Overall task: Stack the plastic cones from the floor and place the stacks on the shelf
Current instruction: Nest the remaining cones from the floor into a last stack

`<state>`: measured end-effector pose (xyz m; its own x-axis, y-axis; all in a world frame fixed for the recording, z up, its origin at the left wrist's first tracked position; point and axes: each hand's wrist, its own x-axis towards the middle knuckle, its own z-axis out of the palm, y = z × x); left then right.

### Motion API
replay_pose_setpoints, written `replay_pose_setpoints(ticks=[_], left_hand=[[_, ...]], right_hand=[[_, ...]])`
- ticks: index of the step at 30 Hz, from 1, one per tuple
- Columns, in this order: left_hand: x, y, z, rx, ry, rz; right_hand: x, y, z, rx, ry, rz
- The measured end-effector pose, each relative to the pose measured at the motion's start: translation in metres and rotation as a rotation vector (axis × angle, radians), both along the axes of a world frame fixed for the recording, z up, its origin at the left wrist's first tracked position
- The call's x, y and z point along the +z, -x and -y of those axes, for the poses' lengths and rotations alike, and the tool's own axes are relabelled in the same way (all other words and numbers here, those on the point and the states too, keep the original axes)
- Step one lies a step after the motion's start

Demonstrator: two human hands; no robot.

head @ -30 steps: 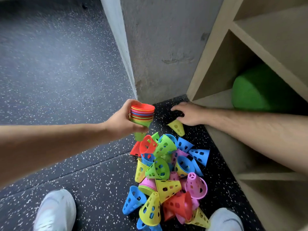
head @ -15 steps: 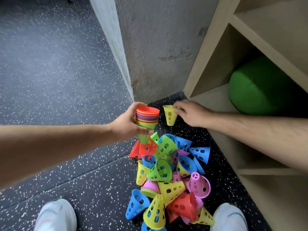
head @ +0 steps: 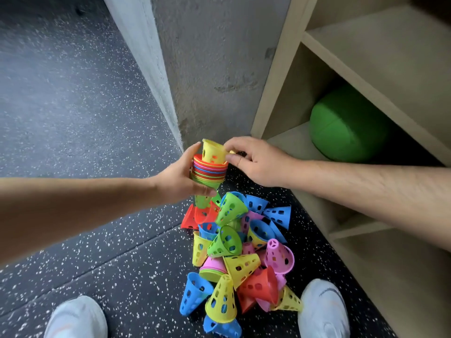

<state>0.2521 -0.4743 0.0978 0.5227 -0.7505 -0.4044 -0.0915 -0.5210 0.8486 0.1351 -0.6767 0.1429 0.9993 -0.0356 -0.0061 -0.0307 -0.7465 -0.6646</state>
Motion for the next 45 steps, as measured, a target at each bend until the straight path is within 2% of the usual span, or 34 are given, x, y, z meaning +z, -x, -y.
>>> replay_pose_setpoints(ticks=[3, 7, 11, 16, 20, 23, 27, 31, 34, 37, 40, 45], left_hand=[[0.003, 0.013, -0.01, -0.012, 0.002, -0.021], [0.0, 0.035, -0.027, 0.021, -0.004, -0.041], [-0.007, 0.054, -0.047, 0.077, -0.022, -0.067], [-0.007, 0.074, -0.055, 0.074, -0.024, -0.055], [-0.009, 0.08, -0.061, 0.058, -0.014, -0.052], [-0.011, 0.081, -0.065, 0.054, -0.001, -0.074], [-0.014, 0.077, -0.073, 0.057, -0.003, -0.068], [-0.018, 0.073, -0.084, 0.074, -0.025, -0.07], [-0.02, 0.072, -0.091, 0.088, -0.059, -0.064], [-0.02, 0.071, -0.095, 0.087, -0.111, -0.052], [-0.02, 0.07, -0.095, 0.097, -0.146, -0.033], [-0.018, 0.073, -0.088, 0.102, -0.093, -0.022]], right_hand=[[0.004, 0.012, -0.011, 0.082, -0.045, -0.179], [-0.01, 0.023, -0.016, -0.048, -0.104, -0.224], [-0.033, 0.034, -0.019, -0.161, 0.069, -0.36], [-0.044, 0.045, -0.03, -0.156, 0.293, -0.556], [-0.051, 0.054, -0.044, -0.197, 0.366, -0.626], [-0.054, 0.057, -0.053, -0.239, 0.371, -0.604], [-0.049, 0.055, -0.054, -0.296, 0.234, -0.523], [-0.036, 0.05, -0.052, -0.297, 0.154, -0.3], [-0.027, 0.045, -0.055, -0.295, -0.014, -0.123], [-0.02, 0.042, -0.064, -0.242, -0.146, -0.016], [-0.015, 0.044, -0.074, -0.163, -0.146, 0.017], [-0.019, 0.054, -0.085, 0.008, -0.098, -0.003]])
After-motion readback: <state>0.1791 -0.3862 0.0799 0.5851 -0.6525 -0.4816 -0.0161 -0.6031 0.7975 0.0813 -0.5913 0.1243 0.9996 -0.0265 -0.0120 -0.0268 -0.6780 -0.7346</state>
